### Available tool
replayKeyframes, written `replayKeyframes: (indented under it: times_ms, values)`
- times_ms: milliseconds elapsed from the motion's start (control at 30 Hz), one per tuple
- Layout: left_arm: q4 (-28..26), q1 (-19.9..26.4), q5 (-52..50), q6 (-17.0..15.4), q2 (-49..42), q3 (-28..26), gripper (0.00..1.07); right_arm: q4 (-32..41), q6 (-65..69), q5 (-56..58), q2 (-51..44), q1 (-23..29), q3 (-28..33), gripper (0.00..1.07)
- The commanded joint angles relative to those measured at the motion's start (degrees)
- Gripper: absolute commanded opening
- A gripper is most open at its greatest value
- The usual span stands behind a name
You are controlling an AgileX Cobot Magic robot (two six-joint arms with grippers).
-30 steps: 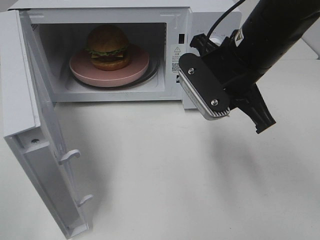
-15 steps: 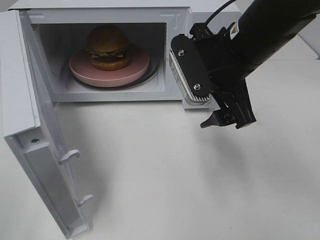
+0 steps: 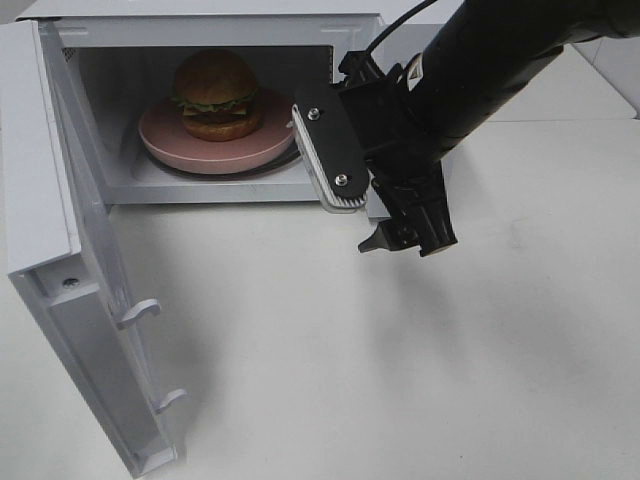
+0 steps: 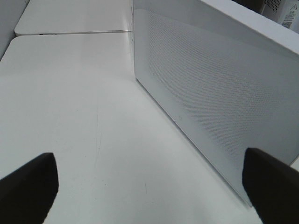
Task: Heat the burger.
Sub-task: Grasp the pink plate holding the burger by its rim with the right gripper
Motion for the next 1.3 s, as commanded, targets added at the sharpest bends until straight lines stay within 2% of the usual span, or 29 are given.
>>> replayKeyframes:
  times_ms: [33,600,1300]
  values:
    - [-0.11,0.11,-0.4,0.0,-1.15,0.06,1.01,-1.03,1.26,-1.2,1.55,0.29,-1.6,0.93]
    - [-0.11,0.11,-0.4,0.0,-1.15,0.06,1.01,-3.84,3.84,-6.42,11.97,1.49,-10.08,0.92]
    - [-0.11,0.11,-0.4,0.0,-1.15,0.06,1.01,-4.64,7.1,-7.28,27.04,1.49,-26.76,0.9]
